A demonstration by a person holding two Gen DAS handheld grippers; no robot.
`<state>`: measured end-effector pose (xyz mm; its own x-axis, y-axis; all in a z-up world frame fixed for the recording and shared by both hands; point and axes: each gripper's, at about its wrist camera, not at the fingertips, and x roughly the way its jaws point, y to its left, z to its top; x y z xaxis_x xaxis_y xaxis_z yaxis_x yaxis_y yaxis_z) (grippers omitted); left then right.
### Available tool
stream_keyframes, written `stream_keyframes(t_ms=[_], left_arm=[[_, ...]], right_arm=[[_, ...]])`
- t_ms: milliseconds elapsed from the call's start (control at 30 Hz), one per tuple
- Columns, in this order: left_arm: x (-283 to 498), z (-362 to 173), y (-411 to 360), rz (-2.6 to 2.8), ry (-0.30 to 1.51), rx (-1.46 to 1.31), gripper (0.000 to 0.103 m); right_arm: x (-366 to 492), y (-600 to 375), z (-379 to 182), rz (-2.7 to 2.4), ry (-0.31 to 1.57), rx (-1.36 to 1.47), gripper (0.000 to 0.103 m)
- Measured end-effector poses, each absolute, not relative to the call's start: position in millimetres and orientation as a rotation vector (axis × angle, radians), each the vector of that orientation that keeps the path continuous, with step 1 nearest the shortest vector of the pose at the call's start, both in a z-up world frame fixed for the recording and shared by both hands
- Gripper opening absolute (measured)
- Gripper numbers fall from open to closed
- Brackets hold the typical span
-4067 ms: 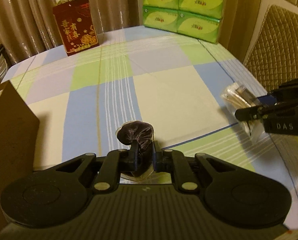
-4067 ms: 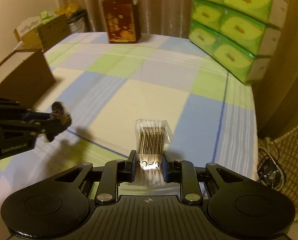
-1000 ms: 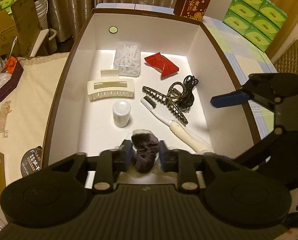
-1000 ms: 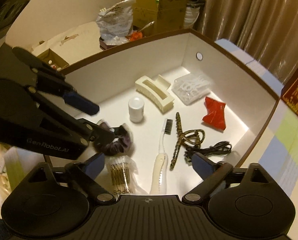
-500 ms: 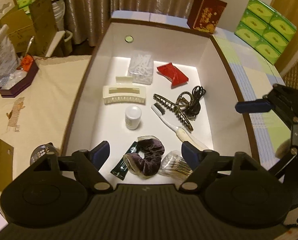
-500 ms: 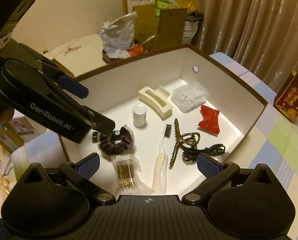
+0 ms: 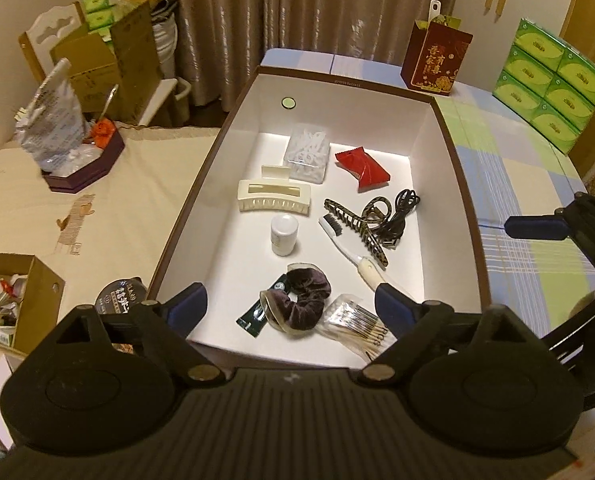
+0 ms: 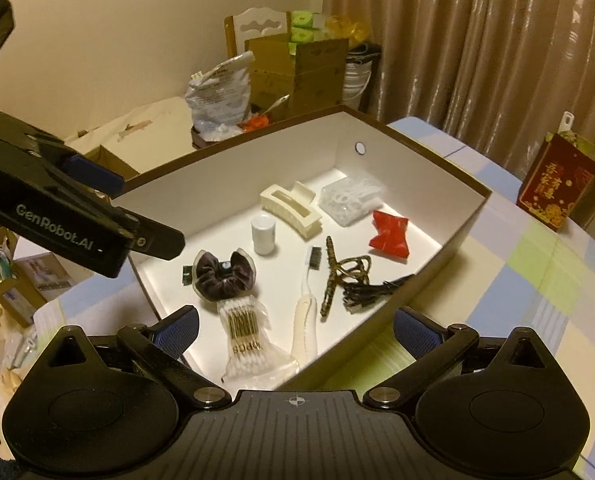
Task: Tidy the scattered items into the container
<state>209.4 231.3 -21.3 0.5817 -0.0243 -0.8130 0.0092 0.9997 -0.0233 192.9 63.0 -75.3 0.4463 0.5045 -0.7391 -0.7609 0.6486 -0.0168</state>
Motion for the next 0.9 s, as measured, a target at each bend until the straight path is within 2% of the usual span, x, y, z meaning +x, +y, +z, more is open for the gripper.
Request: stream_keyframes(t_ms=[900], left_arm=[[131,11,136,0.155,0.829,0.006,0.1]], right_arm=[[161,-35,-57,0.788,0.774,-0.301,0.101]])
